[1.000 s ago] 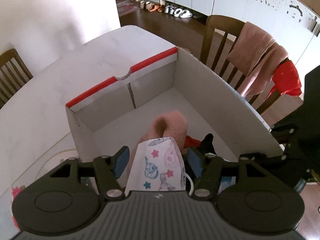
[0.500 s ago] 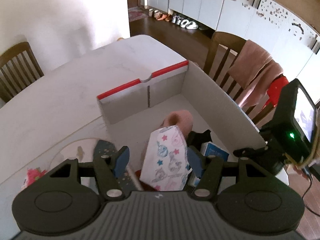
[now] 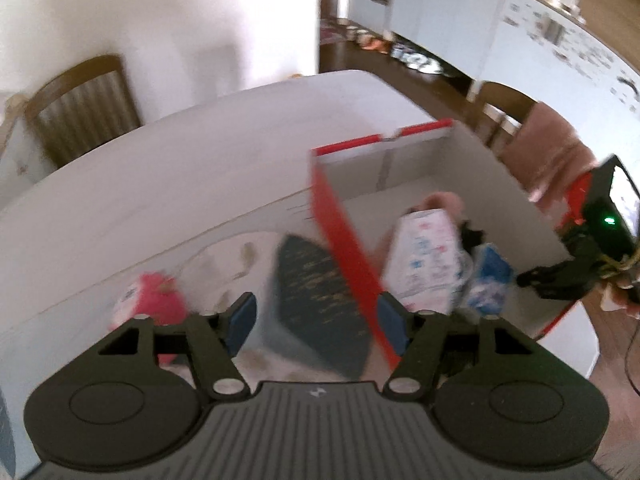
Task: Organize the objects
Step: 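Move the left gripper back to the mat and grasp the white USB cable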
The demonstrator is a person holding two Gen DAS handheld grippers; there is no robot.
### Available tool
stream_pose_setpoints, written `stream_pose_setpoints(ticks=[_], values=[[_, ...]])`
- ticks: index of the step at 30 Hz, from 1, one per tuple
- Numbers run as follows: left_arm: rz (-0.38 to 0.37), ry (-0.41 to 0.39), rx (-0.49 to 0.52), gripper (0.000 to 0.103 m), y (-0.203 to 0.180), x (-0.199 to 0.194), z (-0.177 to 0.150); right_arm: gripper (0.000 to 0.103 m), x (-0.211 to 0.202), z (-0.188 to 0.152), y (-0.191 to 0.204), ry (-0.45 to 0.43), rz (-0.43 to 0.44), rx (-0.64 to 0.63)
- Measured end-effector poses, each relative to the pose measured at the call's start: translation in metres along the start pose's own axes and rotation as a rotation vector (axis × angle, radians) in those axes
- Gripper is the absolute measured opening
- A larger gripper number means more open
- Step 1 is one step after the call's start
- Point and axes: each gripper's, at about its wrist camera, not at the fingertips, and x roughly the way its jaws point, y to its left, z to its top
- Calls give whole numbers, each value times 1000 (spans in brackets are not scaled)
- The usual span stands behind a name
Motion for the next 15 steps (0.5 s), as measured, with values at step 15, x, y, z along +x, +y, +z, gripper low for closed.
stream_pose_setpoints(ticks=[15], values=[[185, 52, -247, 90, 110, -3, -78, 9, 5, 1, 0, 14, 2, 1]])
